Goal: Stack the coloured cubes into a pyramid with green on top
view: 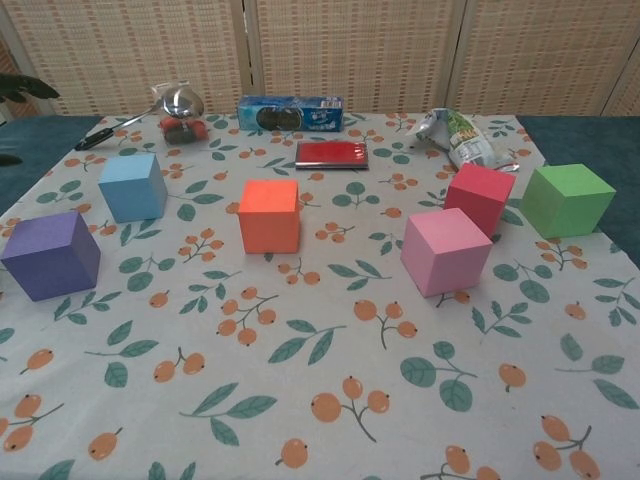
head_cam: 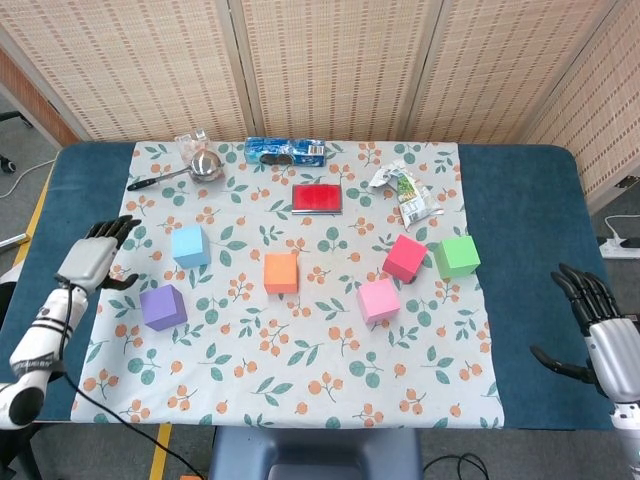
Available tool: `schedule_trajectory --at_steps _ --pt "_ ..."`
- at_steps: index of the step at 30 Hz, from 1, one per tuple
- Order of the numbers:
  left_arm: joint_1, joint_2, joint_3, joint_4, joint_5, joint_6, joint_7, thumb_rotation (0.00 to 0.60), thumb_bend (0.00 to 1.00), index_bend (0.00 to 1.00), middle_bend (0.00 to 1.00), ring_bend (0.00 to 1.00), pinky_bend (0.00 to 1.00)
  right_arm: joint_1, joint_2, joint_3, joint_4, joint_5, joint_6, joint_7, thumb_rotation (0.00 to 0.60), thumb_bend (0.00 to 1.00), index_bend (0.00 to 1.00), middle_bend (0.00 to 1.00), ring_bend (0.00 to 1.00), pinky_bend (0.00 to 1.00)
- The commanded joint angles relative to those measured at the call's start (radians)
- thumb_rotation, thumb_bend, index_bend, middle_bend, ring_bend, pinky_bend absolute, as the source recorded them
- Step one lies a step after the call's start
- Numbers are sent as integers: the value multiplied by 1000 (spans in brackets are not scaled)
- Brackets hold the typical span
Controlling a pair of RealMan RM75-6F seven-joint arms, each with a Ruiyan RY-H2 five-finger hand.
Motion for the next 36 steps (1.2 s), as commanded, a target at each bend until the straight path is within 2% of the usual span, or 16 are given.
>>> schedule_trajectory --at_steps 1,5,12,24,30,32,36 --pt "-112 -88 -21 137 -143 -127 37 600 318 18 0 0 12 3 -1 1 -3 9 -9 -6 600 0 0 0 0 0" --pt "-181 -139 -11 236 -241 -225 30 600 325 0 0 0 13 10 -2 3 -8 23 -27 -15 600 0 0 0 0 0" --pt "-246 -191 31 293 -291 -281 35 600 330 0 0 0 12 23 -8 8 -11 42 -53 -26 600 0 0 0 0 0" --pt "-300 -276 109 386 -365 -249 73 600 333 0 0 0 18 34 -17 7 0 58 -80 -22 600 0 0 0 0 0" --pt "-313 -302 107 413 -393 -245 64 600 330 10 15 3 28 35 -21 7 4 64 -83 -21 600 0 0 0 0 0" --pt "-315 -320 107 432 -392 -243 60 600 328 43 50 32 46 34 -23 6 5 66 -83 -21 600 0 0 0 0 0" --pt "-319 -350 105 473 -389 -251 51 600 323 193 199 196 125 33 -25 5 7 70 -85 -22 600 0 0 0 0 0"
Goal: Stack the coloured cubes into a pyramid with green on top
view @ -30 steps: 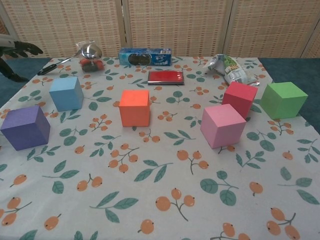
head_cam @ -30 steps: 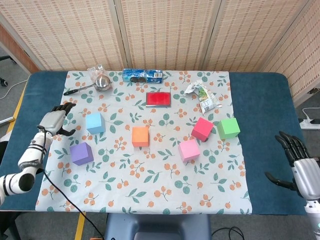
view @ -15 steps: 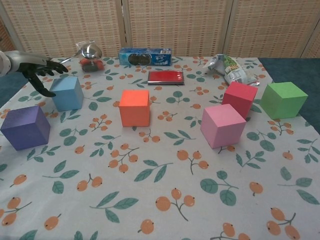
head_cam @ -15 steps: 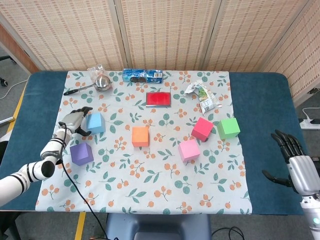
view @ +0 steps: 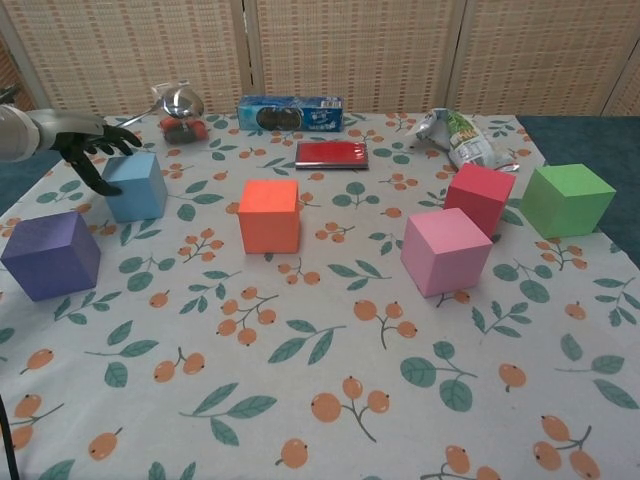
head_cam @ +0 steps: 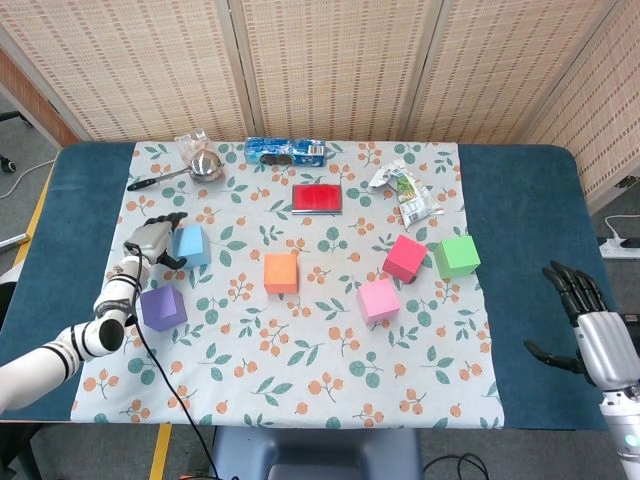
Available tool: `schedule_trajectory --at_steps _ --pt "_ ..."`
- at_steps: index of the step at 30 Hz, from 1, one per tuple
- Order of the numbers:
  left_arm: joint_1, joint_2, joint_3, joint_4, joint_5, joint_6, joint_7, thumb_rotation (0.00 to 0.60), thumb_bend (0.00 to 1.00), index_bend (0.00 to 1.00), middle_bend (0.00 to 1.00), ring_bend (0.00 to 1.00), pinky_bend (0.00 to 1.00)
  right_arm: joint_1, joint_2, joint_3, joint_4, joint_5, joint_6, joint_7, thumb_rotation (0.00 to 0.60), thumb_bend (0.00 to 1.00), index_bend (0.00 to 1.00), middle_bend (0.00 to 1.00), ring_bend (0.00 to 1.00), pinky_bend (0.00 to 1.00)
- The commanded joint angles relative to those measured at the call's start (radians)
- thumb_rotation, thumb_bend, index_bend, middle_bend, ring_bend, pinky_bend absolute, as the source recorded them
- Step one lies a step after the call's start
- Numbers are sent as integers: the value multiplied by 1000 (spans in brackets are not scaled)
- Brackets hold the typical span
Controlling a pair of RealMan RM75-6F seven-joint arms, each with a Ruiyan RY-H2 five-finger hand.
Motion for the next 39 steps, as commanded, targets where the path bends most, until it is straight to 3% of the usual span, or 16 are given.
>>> schedule_trajectory --at_steps 1,6,14,20,39 --pt "-2 -22 -2 29 8 5 -7 600 321 232 232 227 141 -1 0 0 0 1 1 0 600 0 0 0 0 0" --pt "24 14 -20 -39 81 76 -27 600 319 312 354 341 174 -3 2 0 -2 -4 9 -1 600 0 0 0 0 0" --pt "88 125 -22 -295 233 207 -39 600 313 317 358 345 175 -1 -6 -8 1 -31 15 -1 600 0 0 0 0 0" --pt "105 133 -3 -403 291 268 3 600 313 309 341 332 175 -5 -8 -15 -1 -47 29 3 600 0 0 0 0 0" --pt "31 -20 -28 -362 192 286 143 600 312 291 329 308 162 -33 0 -37 9 -54 56 31 600 0 0 0 0 0"
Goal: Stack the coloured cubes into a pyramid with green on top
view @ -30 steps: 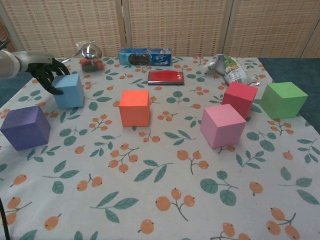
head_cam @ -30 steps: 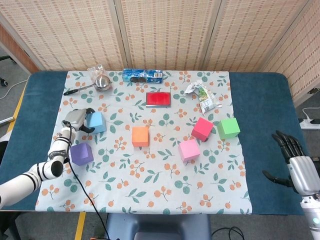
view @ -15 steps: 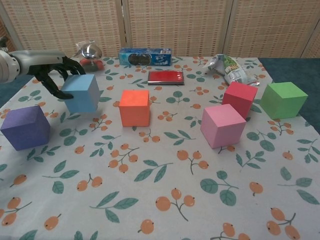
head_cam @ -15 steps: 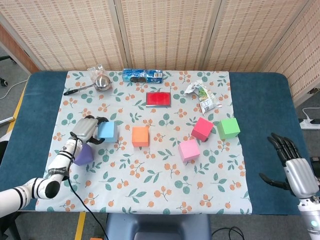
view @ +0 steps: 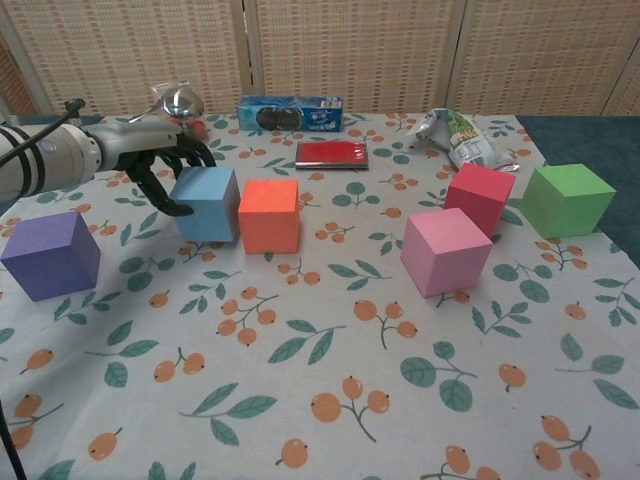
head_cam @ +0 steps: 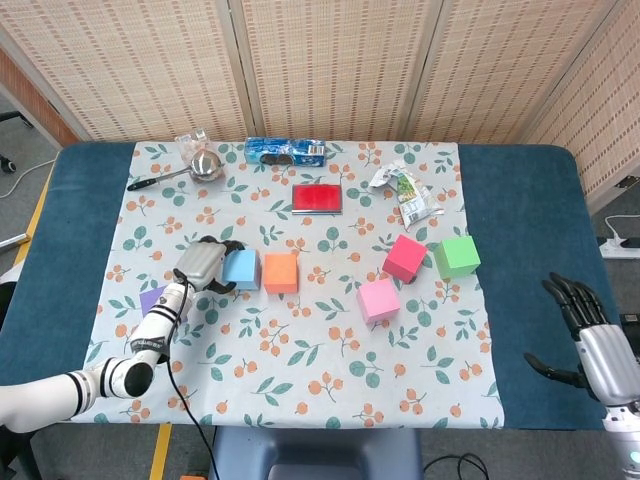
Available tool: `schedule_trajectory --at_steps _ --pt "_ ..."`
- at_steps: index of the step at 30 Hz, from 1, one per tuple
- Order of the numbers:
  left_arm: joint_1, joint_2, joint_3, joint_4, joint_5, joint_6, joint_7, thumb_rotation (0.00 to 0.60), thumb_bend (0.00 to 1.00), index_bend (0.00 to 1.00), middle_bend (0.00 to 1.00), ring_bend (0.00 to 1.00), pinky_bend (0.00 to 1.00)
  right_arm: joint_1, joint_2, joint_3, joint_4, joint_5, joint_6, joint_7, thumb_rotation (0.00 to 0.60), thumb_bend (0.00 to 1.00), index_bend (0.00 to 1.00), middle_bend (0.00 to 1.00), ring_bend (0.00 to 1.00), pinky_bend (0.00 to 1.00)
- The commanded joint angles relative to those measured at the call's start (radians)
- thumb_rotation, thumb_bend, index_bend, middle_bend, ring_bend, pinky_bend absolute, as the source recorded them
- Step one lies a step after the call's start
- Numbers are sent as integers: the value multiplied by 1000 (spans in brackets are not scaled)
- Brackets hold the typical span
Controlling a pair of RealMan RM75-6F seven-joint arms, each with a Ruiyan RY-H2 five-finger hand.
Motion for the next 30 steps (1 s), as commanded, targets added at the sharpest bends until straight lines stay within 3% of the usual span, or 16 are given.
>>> schedule_trajectory --at_steps 1,30 --pt "-9 -11 -1 6 -11 -2 16 600 313 290 329 308 161 -1 0 0 3 3 0 2 600 0 0 0 0 0" --pt "-38 -66 -2 58 -47 -24 49 600 313 279 313 286 151 -7 -7 4 33 30 -10 32 600 0 0 0 0 0"
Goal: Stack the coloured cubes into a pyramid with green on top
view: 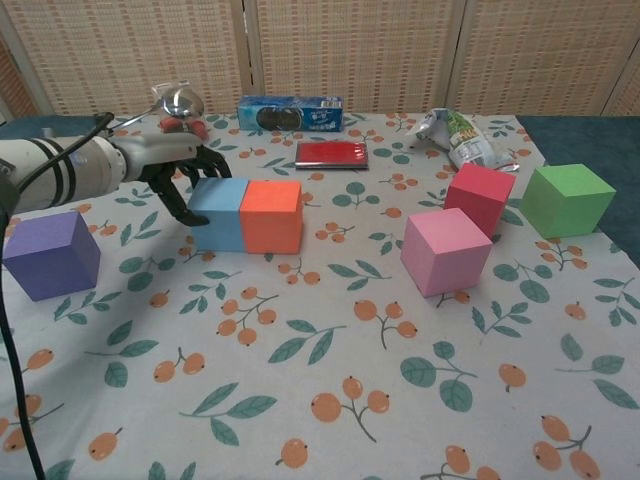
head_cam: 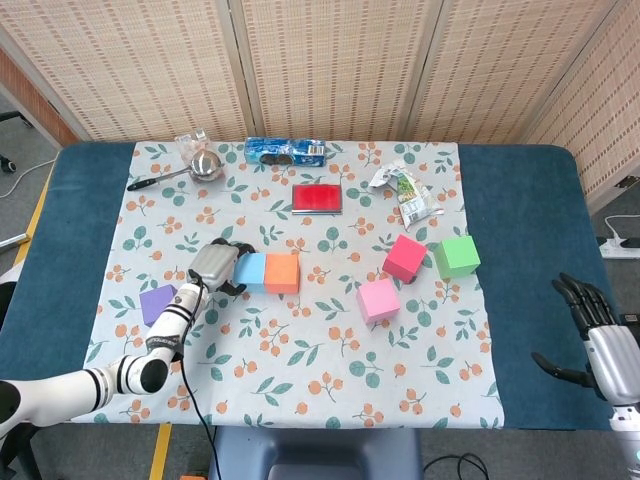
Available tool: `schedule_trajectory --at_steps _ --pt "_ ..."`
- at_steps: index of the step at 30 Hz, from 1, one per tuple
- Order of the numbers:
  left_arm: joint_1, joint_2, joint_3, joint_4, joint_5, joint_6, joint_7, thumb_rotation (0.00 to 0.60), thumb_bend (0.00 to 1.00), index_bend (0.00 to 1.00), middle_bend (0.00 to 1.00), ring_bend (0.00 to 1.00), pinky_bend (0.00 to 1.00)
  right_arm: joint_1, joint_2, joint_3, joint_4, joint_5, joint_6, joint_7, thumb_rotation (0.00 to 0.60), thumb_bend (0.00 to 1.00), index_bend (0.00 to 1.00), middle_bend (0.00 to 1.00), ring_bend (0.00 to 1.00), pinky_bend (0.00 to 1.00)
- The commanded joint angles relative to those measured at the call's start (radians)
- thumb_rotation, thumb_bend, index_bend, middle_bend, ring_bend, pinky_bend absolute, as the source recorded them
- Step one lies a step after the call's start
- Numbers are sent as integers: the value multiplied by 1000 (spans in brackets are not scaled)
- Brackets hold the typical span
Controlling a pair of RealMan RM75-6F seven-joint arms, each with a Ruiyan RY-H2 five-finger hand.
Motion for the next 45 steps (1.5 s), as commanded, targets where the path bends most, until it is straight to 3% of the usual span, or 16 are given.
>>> schedule_trajectory --at_steps 1,14,23,36,45 --pt "-3 -4 -1 5 -3 -3 2 600 312 279 313 286 151 1 -1 1 3 1 -1 3 600 0 0 0 0 0" --pt "-12 -6 3 10 -19 -18 12 600 313 273 306 283 149 5 -5 5 24 14 -16 25 600 0 0 0 0 0" --pt "-19 4 14 -4 -29 -23 31 600 318 196 255 256 146 4 -5 6 28 16 -17 29 600 0 0 0 0 0" --pt "-23 40 26 -60 -45 -4 56 600 319 94 108 109 138 -4 -3 4 30 10 -5 35 600 0 0 0 0 0" --pt "-24 67 35 -93 -56 5 71 600 320 80 83 67 129 -8 -2 2 31 4 3 38 600 0 0 0 0 0"
